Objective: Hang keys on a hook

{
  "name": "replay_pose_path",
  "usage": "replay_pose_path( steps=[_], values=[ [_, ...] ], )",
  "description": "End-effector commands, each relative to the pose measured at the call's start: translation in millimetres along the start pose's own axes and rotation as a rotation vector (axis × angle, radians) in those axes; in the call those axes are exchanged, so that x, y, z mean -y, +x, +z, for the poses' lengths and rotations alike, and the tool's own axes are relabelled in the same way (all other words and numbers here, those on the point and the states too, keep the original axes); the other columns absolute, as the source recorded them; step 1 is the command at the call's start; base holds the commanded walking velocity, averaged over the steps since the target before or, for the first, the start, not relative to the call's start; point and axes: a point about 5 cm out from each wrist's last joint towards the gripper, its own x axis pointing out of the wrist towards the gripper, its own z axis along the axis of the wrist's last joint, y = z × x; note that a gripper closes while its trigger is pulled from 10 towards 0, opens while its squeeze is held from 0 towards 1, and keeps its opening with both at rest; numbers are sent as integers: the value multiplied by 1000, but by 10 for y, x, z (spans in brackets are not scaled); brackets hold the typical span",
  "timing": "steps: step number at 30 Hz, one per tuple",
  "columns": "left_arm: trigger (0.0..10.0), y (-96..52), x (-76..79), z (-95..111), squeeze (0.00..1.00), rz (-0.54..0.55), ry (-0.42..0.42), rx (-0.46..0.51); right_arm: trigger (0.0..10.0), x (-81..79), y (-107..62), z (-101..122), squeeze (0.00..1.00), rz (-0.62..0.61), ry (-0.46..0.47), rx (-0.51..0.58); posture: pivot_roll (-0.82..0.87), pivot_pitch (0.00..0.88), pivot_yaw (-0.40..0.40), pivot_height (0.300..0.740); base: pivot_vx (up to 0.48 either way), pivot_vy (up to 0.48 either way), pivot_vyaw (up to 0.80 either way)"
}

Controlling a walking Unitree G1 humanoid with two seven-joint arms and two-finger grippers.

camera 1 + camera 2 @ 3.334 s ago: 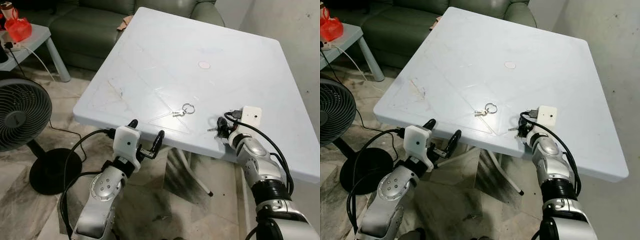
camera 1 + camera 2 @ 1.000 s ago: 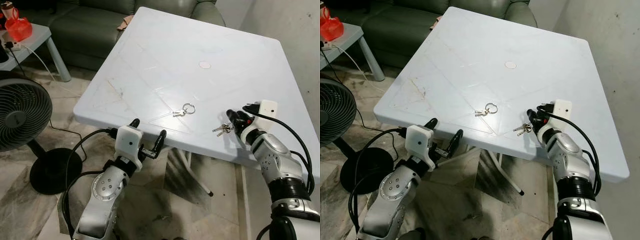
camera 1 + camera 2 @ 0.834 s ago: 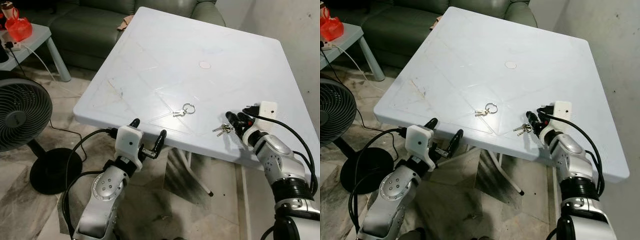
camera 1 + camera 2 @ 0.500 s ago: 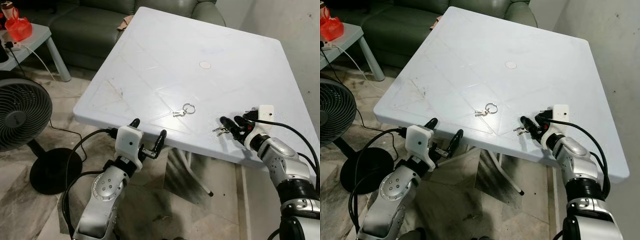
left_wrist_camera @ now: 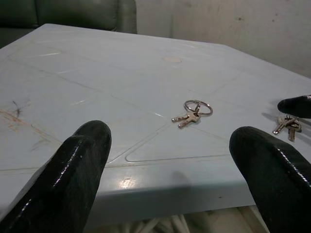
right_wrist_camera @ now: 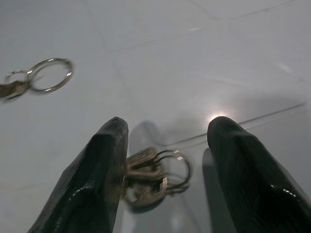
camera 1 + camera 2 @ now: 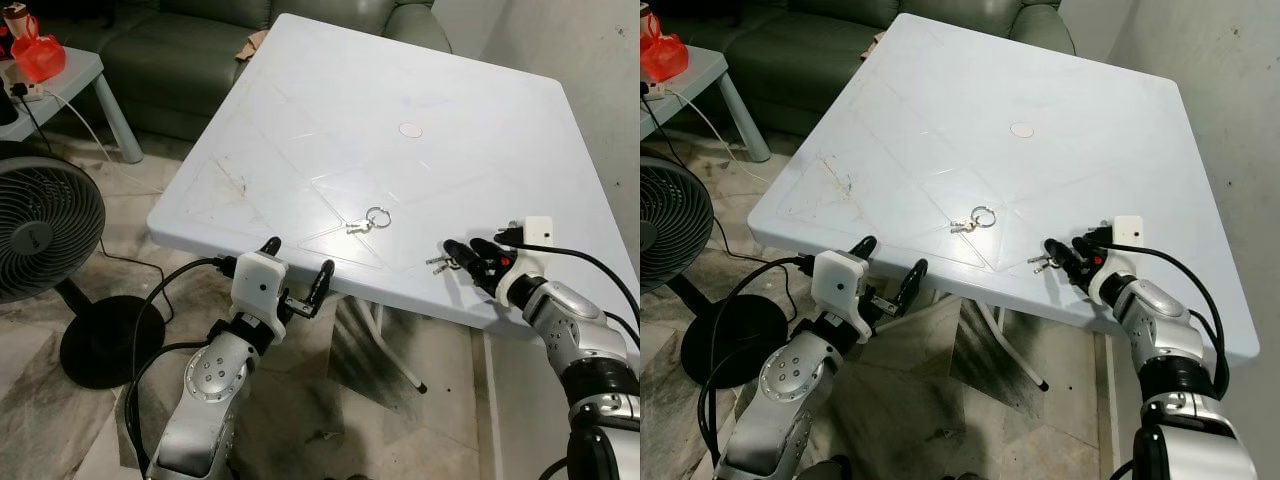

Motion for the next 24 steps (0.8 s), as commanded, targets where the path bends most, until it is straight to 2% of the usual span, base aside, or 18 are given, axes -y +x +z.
replay_pose_path(
  steps=[1, 13, 24],
  values=[
    [10000, -11, 38, -8, 0, -11, 5, 0, 10000, 115, -53, 76, 0, -52, -6, 28, 104, 177, -127, 740, 0, 0, 0],
    [10000, -10, 44, -3, 0, -12, 5, 4, 10000, 178, -134, 29, 0, 33, -48, -32, 106, 173, -127, 740, 0, 0, 0],
    [10000, -2, 53, 0, 0, -17, 3, 6, 10000, 170, -150, -9, 0, 51, -78, -36, 100, 174, -127, 740, 0, 0, 0]
  ],
)
